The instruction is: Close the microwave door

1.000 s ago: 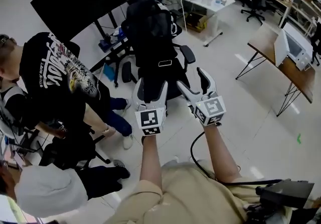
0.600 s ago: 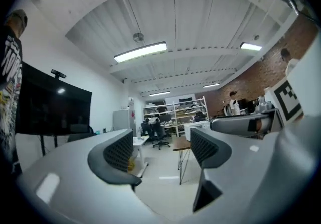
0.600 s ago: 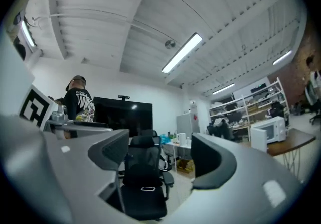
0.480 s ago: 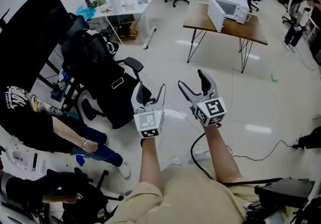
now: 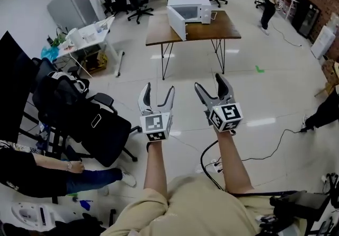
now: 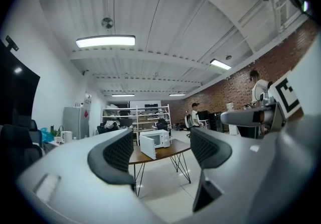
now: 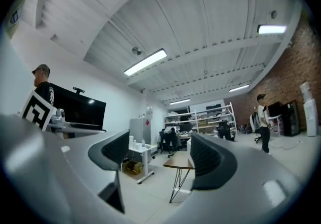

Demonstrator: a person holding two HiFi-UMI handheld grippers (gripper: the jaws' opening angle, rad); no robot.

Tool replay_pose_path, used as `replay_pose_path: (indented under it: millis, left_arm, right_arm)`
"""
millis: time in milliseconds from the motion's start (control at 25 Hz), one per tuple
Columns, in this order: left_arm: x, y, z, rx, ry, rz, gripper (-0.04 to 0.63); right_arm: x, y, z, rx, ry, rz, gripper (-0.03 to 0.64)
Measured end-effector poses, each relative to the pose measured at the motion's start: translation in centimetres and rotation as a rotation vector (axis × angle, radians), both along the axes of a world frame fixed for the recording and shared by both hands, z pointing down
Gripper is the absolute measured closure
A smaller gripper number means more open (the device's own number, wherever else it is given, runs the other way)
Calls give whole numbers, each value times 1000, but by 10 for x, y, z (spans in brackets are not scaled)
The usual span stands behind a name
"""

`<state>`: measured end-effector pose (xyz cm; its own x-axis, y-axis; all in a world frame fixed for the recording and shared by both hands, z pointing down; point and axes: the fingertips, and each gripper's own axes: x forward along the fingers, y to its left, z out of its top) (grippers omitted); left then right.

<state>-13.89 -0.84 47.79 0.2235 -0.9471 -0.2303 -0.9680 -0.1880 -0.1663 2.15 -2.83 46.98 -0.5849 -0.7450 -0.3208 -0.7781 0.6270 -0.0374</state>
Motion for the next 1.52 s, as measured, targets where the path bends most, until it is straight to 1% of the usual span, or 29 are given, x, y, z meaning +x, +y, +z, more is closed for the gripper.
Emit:
replay_pose_path:
  millis: [120, 200, 280, 400, 480, 680, 880, 1000, 1080, 1160, 1280, 1400, 1520]
  left_arm:
    - [22, -18, -5, 9, 5, 18, 236]
    - [32, -24, -1, 17, 19, 22, 235]
    - [39, -26, 13, 13, 17, 37, 236]
    - [47, -37, 40, -17, -18, 53, 238]
    - [51, -46, 49, -21, -22, 55, 239]
    - [42, -89, 54, -11, -25, 55, 239]
    - [20, -153, 59, -20, 19, 51, 238]
    - [19, -193, 38, 10, 26, 56, 238]
    - [22, -219, 25, 38, 4, 61, 239]
    - [15, -240, 18, 53, -30, 75, 238]
    - [-9, -257, 7, 49, -54, 113, 238]
    - [-28, -279, 9, 35, -46, 137, 238]
    - [-52, -324, 38, 3, -5, 139, 239]
  right_arm:
    - [30, -13, -6, 10, -6, 38, 244]
    - [43, -19, -2, 17, -1, 46, 245]
    - [45, -25, 16, 2, -9, 46, 247]
    - [44, -36, 45, -39, -24, 39, 250]
    - [45, -44, 53, -35, -15, 33, 250]
    - [33, -86, 60, -27, 9, 22, 255]
    - [19, -137, 68, -40, 38, 26, 258]
    - [17, -171, 44, -1, 50, 33, 258]
    - [19, -198, 24, 41, 39, 43, 260]
    - [9, -220, 12, 64, 18, 58, 273]
    - [-27, -241, 8, 41, 2, 66, 279]
    - [-58, -267, 22, -2, 3, 57, 279]
    - [-90, -304, 52, -25, 40, 35, 279]
